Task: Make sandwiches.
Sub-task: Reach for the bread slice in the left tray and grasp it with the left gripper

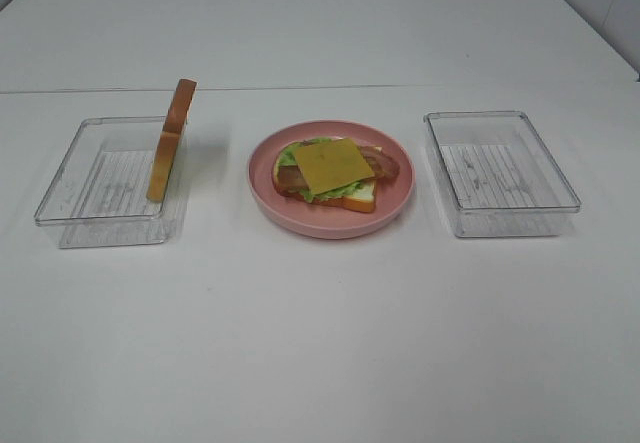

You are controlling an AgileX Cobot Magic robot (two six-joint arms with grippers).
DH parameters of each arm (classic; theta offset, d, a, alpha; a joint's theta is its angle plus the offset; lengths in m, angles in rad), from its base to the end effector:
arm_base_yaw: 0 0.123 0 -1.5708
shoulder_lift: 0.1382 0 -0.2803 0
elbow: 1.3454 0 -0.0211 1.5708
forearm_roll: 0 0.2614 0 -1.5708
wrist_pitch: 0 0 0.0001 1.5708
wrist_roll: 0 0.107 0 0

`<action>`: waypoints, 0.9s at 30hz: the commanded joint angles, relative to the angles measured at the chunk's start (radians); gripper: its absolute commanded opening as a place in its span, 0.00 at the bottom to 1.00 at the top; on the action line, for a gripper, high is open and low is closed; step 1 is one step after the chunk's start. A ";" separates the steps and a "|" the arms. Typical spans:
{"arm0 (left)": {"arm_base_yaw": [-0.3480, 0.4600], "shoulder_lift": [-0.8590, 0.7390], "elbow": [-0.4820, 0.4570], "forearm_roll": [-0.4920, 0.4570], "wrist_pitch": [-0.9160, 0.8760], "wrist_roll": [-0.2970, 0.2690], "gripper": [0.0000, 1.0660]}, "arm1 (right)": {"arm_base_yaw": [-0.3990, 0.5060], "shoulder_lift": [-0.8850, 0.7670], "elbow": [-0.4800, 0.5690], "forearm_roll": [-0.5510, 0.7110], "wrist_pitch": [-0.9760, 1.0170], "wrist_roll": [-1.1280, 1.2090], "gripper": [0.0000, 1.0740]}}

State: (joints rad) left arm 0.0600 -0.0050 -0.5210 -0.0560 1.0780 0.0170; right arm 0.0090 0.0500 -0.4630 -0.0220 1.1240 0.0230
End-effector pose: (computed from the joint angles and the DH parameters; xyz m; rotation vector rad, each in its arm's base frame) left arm 0.0196 -0.0041 0.2800 -0.0397 2.0340 -0.0185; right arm 0.0307 -0.0018 0.2568 0.0161 2.1943 -0.0091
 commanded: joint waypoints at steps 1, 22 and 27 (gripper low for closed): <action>0.005 -0.014 0.002 -0.003 -0.003 0.001 0.83 | -0.014 -0.089 0.012 0.038 -0.026 -0.046 0.92; 0.005 -0.003 0.002 -0.006 -0.002 0.001 0.83 | -0.010 -0.086 0.011 0.034 -0.026 -0.038 0.92; 0.005 -0.003 0.002 -0.006 -0.002 0.001 0.83 | -0.010 -0.086 0.011 0.034 -0.026 -0.038 0.92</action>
State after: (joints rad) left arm 0.0600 -0.0050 -0.5210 -0.0560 1.0780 0.0170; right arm 0.0030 -0.0020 -0.4540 0.0070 1.1070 -0.0100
